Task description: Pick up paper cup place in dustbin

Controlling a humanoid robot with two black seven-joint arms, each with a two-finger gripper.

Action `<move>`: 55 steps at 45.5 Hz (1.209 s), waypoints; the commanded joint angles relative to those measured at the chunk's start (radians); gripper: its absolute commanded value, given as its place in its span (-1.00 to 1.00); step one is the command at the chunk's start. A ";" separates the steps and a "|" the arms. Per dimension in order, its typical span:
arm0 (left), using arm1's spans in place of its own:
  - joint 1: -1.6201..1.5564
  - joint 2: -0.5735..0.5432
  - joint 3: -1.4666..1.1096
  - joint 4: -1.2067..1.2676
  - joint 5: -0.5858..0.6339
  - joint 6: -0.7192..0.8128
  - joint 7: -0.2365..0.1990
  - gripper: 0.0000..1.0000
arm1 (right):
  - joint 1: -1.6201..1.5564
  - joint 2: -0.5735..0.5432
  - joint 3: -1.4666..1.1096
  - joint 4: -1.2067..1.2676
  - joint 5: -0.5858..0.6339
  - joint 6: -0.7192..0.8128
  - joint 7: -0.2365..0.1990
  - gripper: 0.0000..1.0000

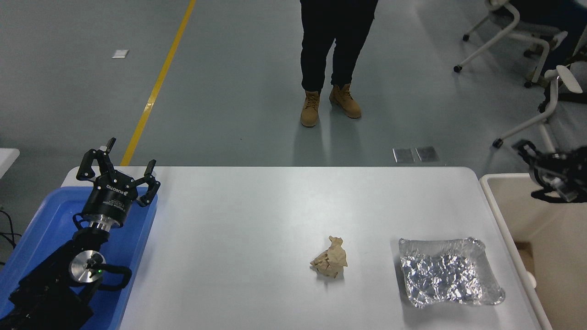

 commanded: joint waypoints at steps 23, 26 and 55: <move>0.000 0.000 0.000 0.002 0.000 0.002 0.000 0.97 | 0.854 0.016 -0.267 0.782 -0.036 0.385 -0.004 1.00; 0.000 0.000 0.000 0.002 0.000 0.002 0.000 0.97 | 0.920 0.026 -0.278 0.816 -0.047 0.457 -0.004 1.00; 0.000 0.000 0.000 0.002 0.000 0.002 -0.002 0.97 | 1.080 0.034 -0.250 0.859 -0.061 0.735 -0.002 1.00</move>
